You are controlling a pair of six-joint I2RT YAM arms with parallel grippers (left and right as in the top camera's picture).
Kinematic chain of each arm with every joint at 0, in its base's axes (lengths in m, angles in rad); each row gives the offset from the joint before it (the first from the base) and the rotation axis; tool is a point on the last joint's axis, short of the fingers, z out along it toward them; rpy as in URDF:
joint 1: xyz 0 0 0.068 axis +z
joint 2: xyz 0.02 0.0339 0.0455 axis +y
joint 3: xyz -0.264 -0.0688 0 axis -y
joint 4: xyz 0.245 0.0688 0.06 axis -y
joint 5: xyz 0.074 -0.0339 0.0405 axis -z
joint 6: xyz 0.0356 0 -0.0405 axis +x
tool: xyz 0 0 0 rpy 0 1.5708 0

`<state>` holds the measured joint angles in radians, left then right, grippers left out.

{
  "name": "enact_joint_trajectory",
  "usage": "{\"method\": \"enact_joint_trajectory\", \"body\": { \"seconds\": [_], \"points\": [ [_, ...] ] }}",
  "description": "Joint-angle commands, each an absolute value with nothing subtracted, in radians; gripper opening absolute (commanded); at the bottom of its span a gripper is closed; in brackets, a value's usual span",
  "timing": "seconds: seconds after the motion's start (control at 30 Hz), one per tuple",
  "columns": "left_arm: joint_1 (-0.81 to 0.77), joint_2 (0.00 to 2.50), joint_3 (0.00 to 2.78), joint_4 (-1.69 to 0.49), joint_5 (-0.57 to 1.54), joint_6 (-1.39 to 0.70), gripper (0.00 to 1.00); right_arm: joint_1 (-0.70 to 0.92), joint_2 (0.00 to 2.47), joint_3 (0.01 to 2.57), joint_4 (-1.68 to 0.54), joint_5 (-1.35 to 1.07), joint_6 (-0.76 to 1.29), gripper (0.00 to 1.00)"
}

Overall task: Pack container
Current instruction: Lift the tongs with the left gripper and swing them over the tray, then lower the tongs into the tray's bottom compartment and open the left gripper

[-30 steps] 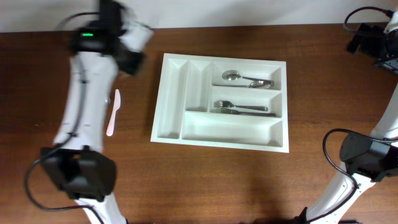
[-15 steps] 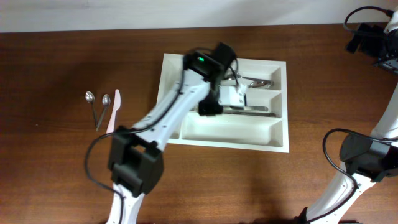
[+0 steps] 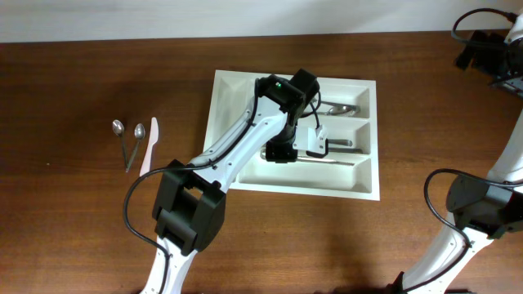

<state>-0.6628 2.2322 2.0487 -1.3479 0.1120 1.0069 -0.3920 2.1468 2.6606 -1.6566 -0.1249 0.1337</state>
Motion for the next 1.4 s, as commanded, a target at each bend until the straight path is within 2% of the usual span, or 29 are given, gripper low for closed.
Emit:
{"method": "enact_joint_trajectory", "body": {
  "seconds": [0.0,0.2,0.37,0.4,0.5,0.57,0.77,0.9,1.0,1.2,1.27,1.37],
  "points": [
    [-0.663,2.223,2.056,-1.353,0.191,1.027,0.02,-0.393,2.153,2.653,-1.654,-0.134,0.140,0.99],
    [-0.664,2.254,2.056,-1.362,0.266,1.027,0.02,-0.393,2.153,2.653,-1.654,-0.134,0.140,0.99],
    [-0.664,2.291,2.056,-1.390,0.265,1.023,0.14,-0.393,2.153,2.653,-1.654,-0.134,0.140,0.99],
    [-0.664,2.292,2.056,-1.394,0.266,1.022,0.25,-0.393,2.153,2.653,-1.654,-0.134,0.140,0.98],
    [-0.664,2.282,2.060,-1.409,0.217,1.016,0.67,-0.393,2.153,2.653,-1.654,-0.134,0.140,0.99],
    [-0.664,2.270,2.067,-1.415,0.159,0.970,0.99,-0.393,2.153,2.653,-1.654,-0.134,0.140,0.99],
    [-0.634,2.188,2.133,-1.435,-0.038,0.596,0.99,-0.393,2.153,2.653,-1.654,-0.134,0.140,0.99],
    [-0.576,2.098,2.179,-1.483,-0.121,0.567,0.99,-0.393,2.153,2.653,-1.654,-0.134,0.140,0.99],
    [-0.493,2.037,2.183,-1.470,-0.210,0.458,0.99,-0.393,2.153,2.653,-1.654,-0.134,0.140,0.99],
    [-0.154,2.045,2.167,-1.468,-0.242,-0.140,0.99,-0.393,2.153,2.653,-1.654,-0.134,0.140,0.99],
    [-0.043,2.065,2.140,-1.457,-0.194,-0.223,0.99,-0.393,2.153,2.653,-1.654,-0.134,0.140,0.99],
    [0.105,2.120,2.101,-1.435,-0.095,-0.227,0.99,-0.393,2.153,2.653,-1.654,-0.134,0.140,0.99]
  ]
}}
